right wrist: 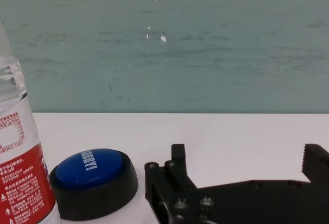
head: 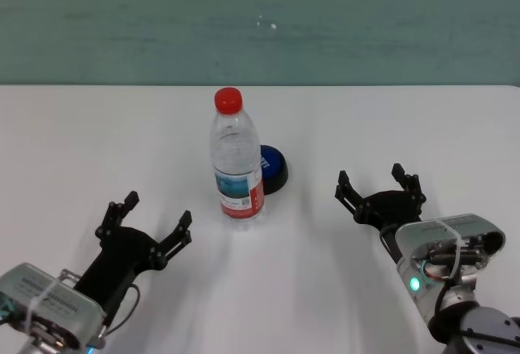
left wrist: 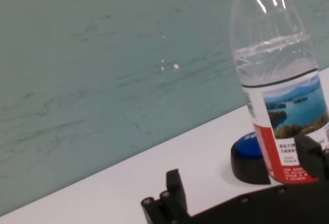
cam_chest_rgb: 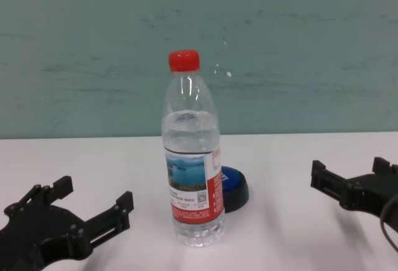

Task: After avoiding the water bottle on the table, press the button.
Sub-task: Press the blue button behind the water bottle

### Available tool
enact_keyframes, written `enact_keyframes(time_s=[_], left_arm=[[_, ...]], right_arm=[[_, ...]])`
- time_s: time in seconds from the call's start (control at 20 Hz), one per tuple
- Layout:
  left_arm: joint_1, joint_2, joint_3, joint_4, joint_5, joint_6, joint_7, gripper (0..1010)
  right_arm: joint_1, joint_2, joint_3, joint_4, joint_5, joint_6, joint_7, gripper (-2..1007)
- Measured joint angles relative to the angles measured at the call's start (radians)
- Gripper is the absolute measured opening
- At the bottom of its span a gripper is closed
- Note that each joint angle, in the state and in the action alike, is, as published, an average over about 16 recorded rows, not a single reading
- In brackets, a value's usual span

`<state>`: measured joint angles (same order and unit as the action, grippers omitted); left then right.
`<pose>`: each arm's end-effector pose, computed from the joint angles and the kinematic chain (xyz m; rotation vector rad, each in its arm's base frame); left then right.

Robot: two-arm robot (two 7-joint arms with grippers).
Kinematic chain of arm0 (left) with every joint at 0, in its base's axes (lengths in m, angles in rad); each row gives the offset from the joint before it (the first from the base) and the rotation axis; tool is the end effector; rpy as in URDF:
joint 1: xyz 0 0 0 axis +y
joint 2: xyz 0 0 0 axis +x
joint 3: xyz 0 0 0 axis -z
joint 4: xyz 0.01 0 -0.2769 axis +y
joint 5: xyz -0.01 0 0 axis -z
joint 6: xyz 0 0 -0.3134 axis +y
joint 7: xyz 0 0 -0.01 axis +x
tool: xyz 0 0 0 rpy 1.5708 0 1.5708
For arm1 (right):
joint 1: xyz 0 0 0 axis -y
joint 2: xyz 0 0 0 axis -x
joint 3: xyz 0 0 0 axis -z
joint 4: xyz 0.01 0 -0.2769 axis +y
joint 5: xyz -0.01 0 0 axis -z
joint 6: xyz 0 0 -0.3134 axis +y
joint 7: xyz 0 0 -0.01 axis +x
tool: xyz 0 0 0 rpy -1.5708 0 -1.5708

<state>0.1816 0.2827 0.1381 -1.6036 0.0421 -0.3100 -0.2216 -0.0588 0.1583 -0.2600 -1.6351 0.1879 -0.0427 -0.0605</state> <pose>0.2747 0.0321 -0.3303 0.1346 -0.3005 1.1219 0.3054 0.0427 -0.2943 0.0397 0.0387 -1.3661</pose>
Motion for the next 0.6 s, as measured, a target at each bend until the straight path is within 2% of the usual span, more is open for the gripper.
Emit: enact_keyframes(time_s=[0.6], left_arm=[[0.000,0.000,0.000,0.000,-0.001,0.000,0.000,1000]], right_arm=[[0.000,0.000,0.000,0.000,0.000,0.000,0.000,1004]])
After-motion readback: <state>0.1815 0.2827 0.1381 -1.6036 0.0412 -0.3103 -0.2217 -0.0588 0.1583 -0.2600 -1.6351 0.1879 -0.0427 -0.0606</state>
